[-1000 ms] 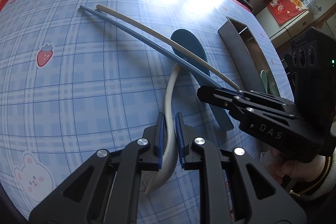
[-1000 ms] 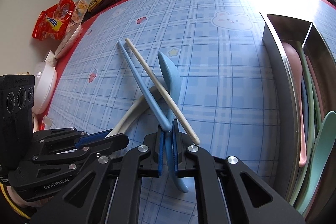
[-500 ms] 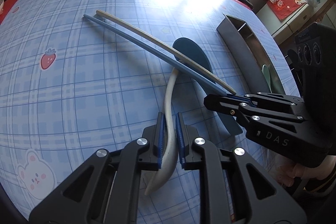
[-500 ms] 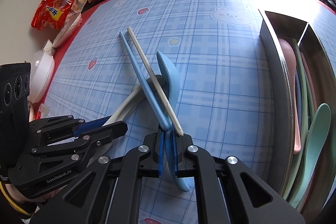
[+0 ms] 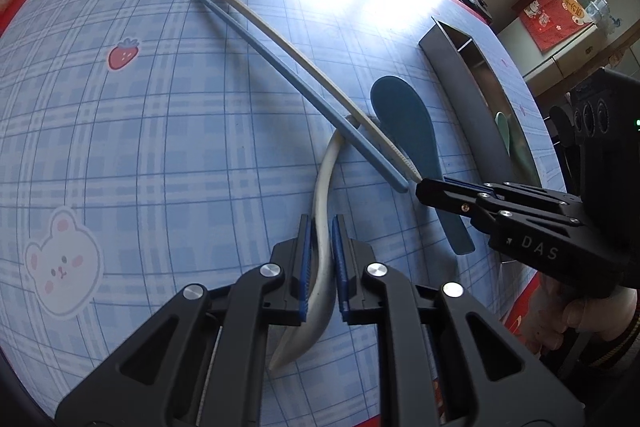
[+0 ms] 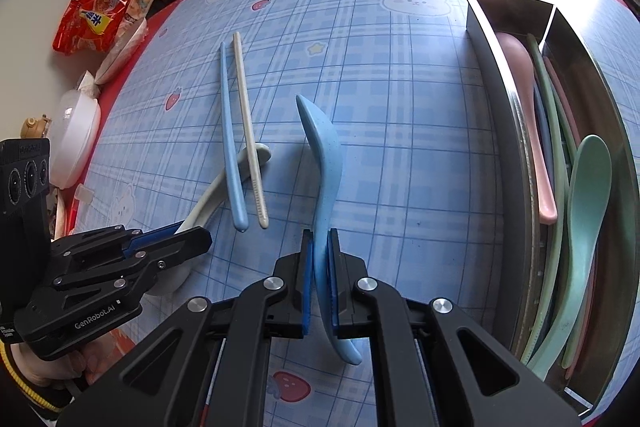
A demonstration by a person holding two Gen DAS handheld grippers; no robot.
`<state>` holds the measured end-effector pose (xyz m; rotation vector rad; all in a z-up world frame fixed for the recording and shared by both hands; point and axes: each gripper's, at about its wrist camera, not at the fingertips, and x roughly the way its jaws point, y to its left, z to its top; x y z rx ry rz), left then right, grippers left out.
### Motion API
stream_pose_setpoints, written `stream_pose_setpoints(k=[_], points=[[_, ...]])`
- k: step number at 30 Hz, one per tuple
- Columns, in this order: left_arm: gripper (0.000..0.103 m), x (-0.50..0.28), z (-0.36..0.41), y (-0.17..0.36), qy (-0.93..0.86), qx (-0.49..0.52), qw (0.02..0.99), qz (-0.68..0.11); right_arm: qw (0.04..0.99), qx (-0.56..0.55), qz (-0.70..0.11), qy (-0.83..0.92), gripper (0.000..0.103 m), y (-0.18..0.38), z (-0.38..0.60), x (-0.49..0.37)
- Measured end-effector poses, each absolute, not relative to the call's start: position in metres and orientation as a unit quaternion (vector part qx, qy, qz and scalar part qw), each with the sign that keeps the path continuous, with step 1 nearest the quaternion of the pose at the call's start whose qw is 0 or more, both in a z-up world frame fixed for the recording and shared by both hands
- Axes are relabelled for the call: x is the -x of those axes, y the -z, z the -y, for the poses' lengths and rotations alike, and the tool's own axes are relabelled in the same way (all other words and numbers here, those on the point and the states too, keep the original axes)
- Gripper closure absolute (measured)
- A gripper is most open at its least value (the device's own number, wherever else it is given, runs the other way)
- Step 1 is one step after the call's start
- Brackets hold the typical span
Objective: Organize utensils
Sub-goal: 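Lift the beige and blue spoons and carry both toward the metal tray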
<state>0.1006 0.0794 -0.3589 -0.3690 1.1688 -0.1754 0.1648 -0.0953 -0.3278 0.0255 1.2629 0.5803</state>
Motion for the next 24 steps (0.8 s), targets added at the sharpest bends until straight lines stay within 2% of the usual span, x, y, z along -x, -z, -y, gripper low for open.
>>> stream_pose_setpoints(k=[15, 24], points=[[0.090, -0.049, -0.113, 0.351, 0.019, 0.205, 0.805, -0.557, 0.757, -0.054, -0.590, -0.276, 0.096, 0.328, 0.120, -0.148], [0.090, -0.013, -0.138, 0.331, -0.021, 0.205, 0.802, -0.560, 0.772, -0.091, -0.555, -0.295, 0.096, 0.302, 0.139, -0.143]])
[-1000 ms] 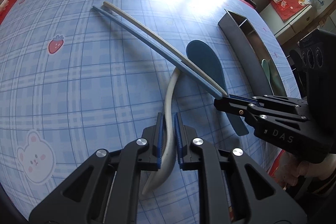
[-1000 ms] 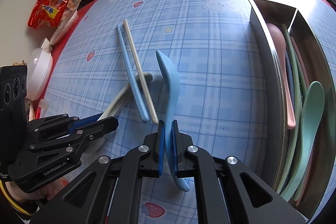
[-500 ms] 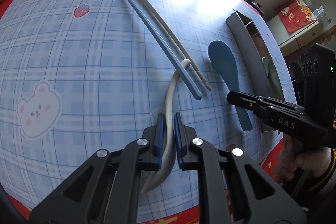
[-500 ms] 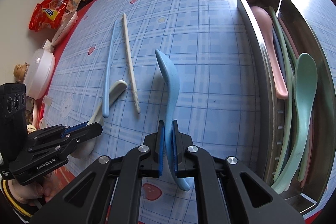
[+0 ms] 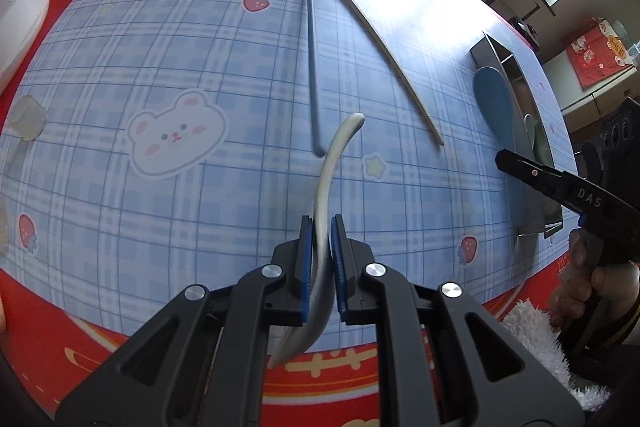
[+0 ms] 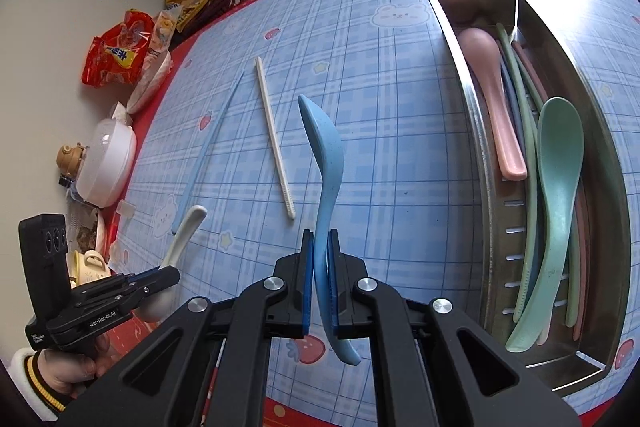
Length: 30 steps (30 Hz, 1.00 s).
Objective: Organize utensils
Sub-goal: 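Lift the beige and blue spoons and carry both toward the metal tray, then lower the beige and blue spoons into the tray and open both tools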
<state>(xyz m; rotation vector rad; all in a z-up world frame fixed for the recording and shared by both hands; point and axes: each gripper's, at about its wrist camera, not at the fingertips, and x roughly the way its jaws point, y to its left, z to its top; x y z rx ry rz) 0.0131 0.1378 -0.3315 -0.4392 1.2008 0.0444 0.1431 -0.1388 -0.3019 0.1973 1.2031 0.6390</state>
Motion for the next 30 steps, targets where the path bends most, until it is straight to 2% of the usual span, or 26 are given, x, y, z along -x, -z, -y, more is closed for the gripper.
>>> stream_pose_setpoints(k=[7, 15, 30], points=[[0.089, 0.007, -0.143, 0.283, -0.017, 0.176, 0.836, -0.519, 0.796, -0.110, -0.516, -0.298, 0.096, 0.276, 0.161, -0.144], [0.090, -0.034, -0.140, 0.239, 0.014, 0.237, 0.842, -0.484, 0.825, -0.136, -0.481, -0.262, 0.096, 0.252, 0.209, -0.153], [0.090, -0.160, 0.002, 0.267, 0.144, 0.303, 0.757, -0.560, 0.825, -0.183, -0.504, -0.179, 0.096, 0.270, 0.281, -0.160]])
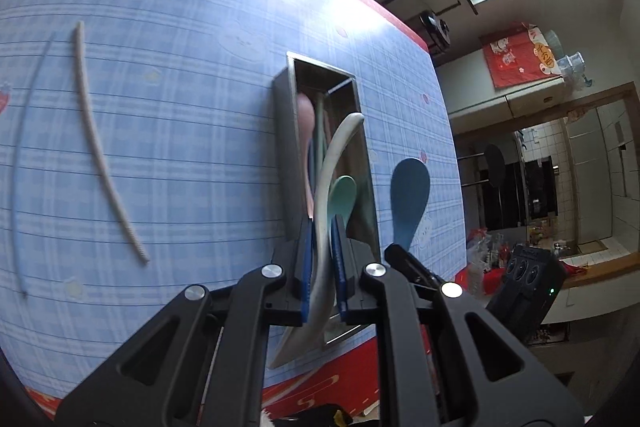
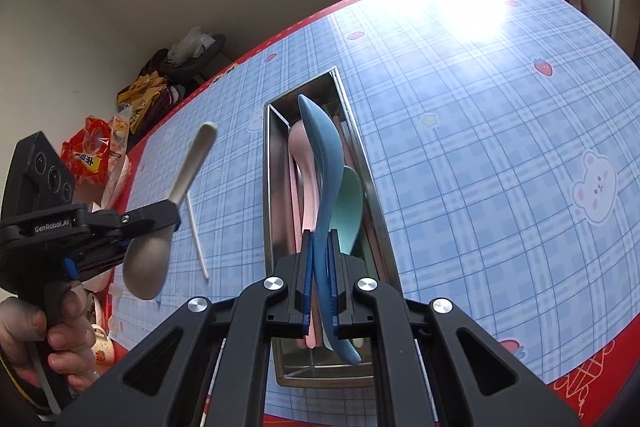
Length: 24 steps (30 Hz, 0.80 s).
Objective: Organize utensils
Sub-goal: 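Lower the beige and blue spoons into the tray and open both tools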
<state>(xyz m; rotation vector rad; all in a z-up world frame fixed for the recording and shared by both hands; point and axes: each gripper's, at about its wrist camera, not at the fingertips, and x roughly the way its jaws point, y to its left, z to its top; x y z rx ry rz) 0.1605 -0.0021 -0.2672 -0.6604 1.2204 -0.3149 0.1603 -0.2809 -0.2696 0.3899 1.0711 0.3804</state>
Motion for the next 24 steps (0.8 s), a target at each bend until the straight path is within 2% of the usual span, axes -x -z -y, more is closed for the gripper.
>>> stream_pose_setpoints(k=[7, 24], points=[[0.089, -0.194, 0.034, 0.286, 0.130, 0.294, 0.756, -0.570, 0.800, -0.200, -0.538, -0.177, 0.096, 0.292, 0.272, -0.158], [0.089, -0.248, 0.056, 0.326, 0.084, 0.341, 0.734, -0.581, 0.777, -0.191, -0.575, -0.172, 0.096, 0.315, 0.241, -0.176]])
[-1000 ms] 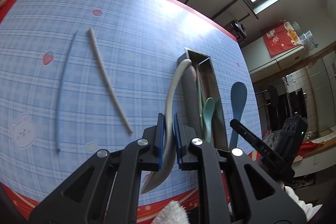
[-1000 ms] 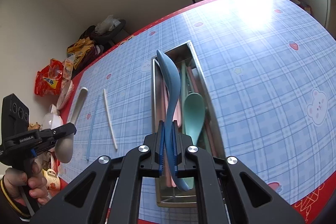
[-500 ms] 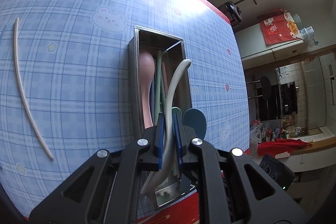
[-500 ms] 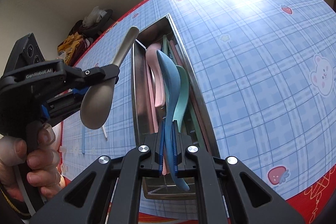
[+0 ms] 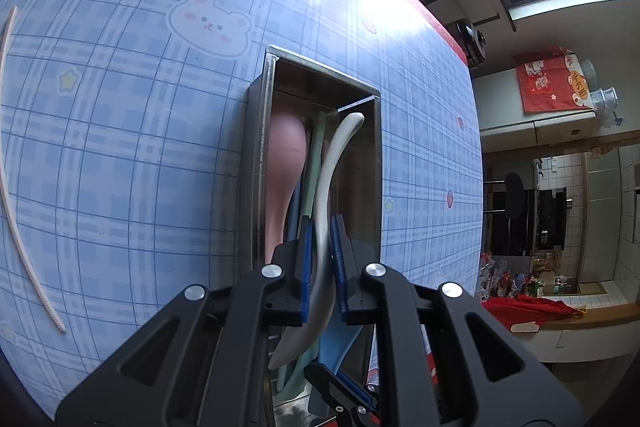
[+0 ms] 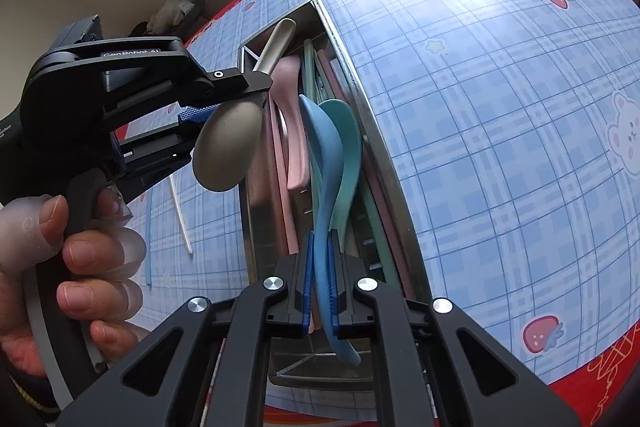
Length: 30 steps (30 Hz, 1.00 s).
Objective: Organize utensils
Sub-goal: 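Lower the beige and blue spoons into the tray and open both tools, then withdraw both open tools and move toward the blue and beige chopsticks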
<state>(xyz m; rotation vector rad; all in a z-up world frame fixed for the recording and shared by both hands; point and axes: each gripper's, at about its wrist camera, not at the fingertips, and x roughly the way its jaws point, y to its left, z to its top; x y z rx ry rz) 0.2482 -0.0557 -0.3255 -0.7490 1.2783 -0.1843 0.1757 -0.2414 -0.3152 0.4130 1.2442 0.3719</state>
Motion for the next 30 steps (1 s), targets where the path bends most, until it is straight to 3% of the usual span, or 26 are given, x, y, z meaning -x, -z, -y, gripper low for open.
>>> stream_pose_setpoints(k=[10, 13, 20, 30], points=[[0.090, -0.262, 0.062, 0.326, 0.108, 0.332, 0.741, -0.574, 0.771, -0.199, -0.579, -0.174, 0.092, 0.318, 0.244, -0.191], [0.082, -0.263, 0.061, 0.324, 0.118, 0.335, 0.742, -0.568, 0.778, -0.193, -0.573, -0.172, 0.081, 0.312, 0.246, -0.191], [0.081, -0.260, 0.058, 0.303, 0.140, 0.318, 0.760, -0.549, 0.805, -0.169, -0.543, -0.170, 0.061, 0.288, 0.249, -0.190], [0.054, -0.225, 0.008, 0.249, 0.123, 0.236, 0.828, -0.494, 0.830, -0.132, -0.513, -0.175, 0.020, 0.263, 0.249, -0.183]])
